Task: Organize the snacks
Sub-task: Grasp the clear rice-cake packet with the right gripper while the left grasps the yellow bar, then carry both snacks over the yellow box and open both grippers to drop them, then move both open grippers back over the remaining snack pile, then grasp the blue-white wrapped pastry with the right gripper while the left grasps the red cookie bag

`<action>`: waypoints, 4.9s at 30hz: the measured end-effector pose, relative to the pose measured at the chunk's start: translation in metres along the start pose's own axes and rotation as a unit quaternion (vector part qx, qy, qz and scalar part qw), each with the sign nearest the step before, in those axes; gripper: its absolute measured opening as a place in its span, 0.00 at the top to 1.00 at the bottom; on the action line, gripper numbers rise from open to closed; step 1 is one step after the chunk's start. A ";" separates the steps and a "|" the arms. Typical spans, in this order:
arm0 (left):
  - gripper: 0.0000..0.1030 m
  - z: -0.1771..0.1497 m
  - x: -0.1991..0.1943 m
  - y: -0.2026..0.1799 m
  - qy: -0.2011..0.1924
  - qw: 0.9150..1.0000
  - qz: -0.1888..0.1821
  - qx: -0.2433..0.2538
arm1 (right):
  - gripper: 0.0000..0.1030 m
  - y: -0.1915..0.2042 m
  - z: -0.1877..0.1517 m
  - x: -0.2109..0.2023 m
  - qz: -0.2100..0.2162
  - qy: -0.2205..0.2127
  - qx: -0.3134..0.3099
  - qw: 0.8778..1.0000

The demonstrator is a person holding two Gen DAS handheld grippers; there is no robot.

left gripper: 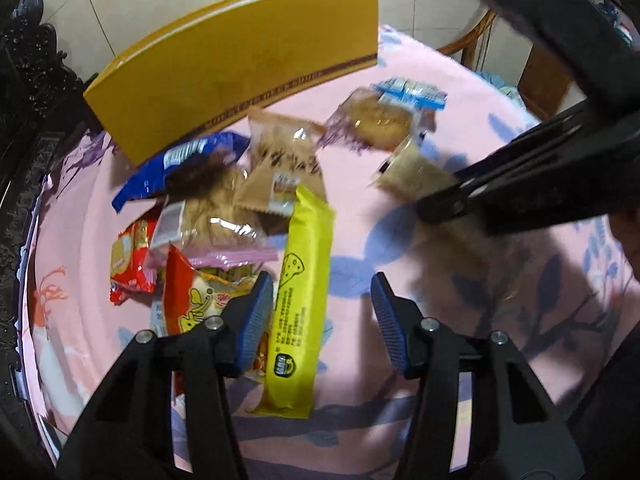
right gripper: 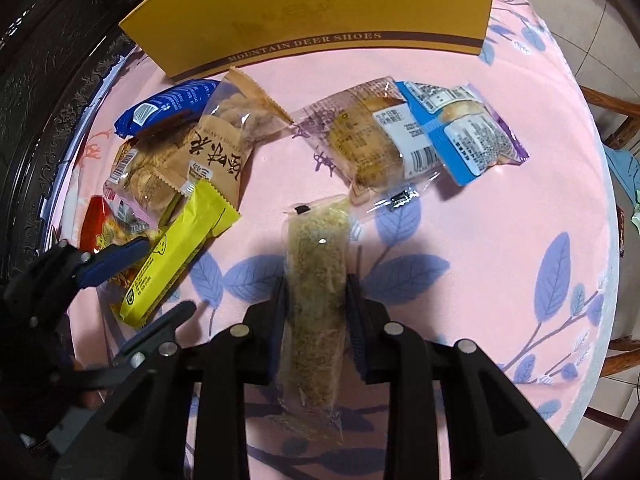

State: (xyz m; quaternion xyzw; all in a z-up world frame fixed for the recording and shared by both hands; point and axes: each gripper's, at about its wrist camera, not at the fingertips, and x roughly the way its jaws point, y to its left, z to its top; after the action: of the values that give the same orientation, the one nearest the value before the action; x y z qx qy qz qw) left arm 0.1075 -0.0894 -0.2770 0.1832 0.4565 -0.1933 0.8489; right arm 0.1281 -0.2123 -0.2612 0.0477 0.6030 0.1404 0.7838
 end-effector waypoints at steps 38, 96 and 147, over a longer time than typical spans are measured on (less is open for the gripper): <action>0.79 0.019 -0.090 0.051 -0.089 0.987 -0.013 -0.134 | 0.77 0.005 0.009 -0.065 0.033 -0.059 -0.005 0.998; 0.02 0.257 -0.094 0.156 -0.177 0.958 0.103 -0.200 | 0.08 -0.009 0.198 -0.196 0.004 -0.307 0.001 0.952; 0.02 0.022 -0.103 0.099 -0.052 0.954 0.076 -0.285 | 0.38 -0.038 0.086 0.007 -0.032 -0.004 -0.499 0.866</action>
State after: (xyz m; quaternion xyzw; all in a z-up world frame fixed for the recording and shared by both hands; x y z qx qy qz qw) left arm 0.1197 0.0010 -0.1648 -0.0420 0.4326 0.0008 0.9006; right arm 0.2183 -0.2380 -0.2542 -0.3687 0.4506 0.3974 0.7093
